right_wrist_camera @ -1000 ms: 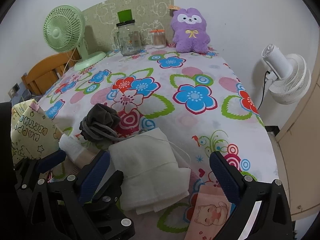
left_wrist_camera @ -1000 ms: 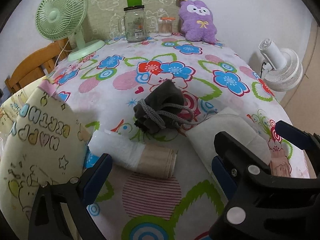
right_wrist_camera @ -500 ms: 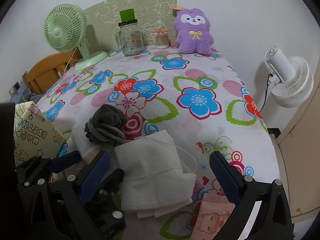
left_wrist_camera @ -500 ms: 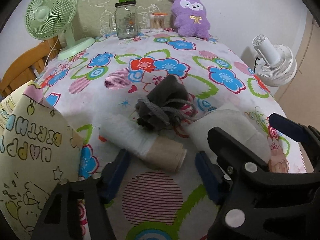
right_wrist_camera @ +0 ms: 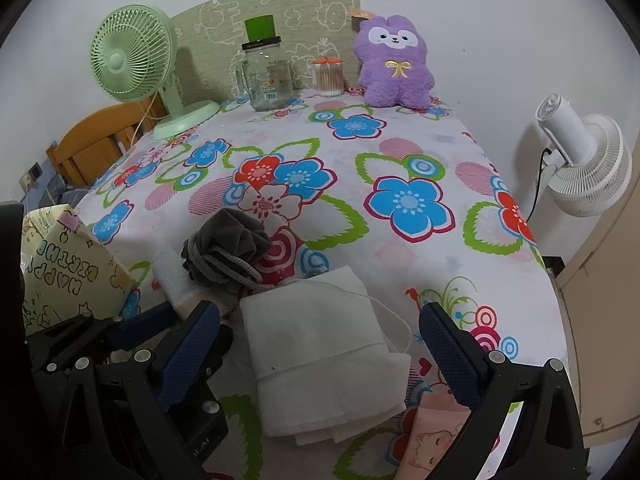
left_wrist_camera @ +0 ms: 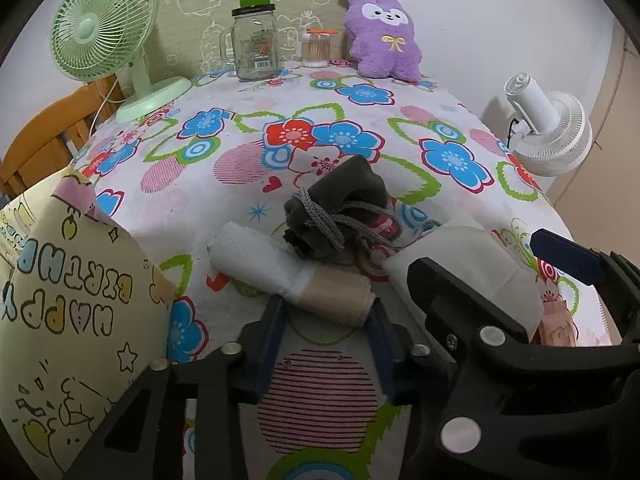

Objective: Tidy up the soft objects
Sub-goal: 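Close the left tool on the white rolled item while the right tool grasps the white folded cloth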

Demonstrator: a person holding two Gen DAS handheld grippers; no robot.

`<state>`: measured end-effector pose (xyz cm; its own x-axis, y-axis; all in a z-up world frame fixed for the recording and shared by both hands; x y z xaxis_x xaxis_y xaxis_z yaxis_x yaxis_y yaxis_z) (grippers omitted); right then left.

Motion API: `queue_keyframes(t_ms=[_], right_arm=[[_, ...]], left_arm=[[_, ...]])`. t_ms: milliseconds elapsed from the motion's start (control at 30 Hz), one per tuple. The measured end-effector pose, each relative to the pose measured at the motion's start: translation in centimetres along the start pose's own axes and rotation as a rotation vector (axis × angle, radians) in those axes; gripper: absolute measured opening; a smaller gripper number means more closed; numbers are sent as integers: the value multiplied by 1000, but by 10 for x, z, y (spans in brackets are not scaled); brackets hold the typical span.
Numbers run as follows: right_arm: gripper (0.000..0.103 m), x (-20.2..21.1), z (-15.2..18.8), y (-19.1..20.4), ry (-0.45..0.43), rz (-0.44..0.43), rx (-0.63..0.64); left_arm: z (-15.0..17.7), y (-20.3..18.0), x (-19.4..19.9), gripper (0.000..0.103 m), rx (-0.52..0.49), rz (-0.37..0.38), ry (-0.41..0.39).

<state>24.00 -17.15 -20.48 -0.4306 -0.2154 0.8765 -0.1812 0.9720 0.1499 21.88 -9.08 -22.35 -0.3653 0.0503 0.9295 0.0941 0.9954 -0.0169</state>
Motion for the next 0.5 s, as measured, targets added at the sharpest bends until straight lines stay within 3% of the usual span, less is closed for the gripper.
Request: queue_keyframes(t_ms=[267,500], right_arm=[[99,-6,4,6,28,-14,3],[81,-13,10,6,59,-2,-13]], left_arm=[[4,-5,3,15,-39,-4,-1],[10,-7,5,10,-56,-17,0]])
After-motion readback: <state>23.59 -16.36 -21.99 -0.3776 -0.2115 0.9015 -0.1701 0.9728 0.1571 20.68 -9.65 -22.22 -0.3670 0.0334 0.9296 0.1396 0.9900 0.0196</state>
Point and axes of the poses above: each gripper's, at about its wrist camera, not at the fingertips, and x roughly against the way its jaws point, y to its left, z to its underside, the point moved 9 cm from there along -x, roughly the way its jaws point, and after that the axes turned 13 degrees about y, right-handed, at the moved point
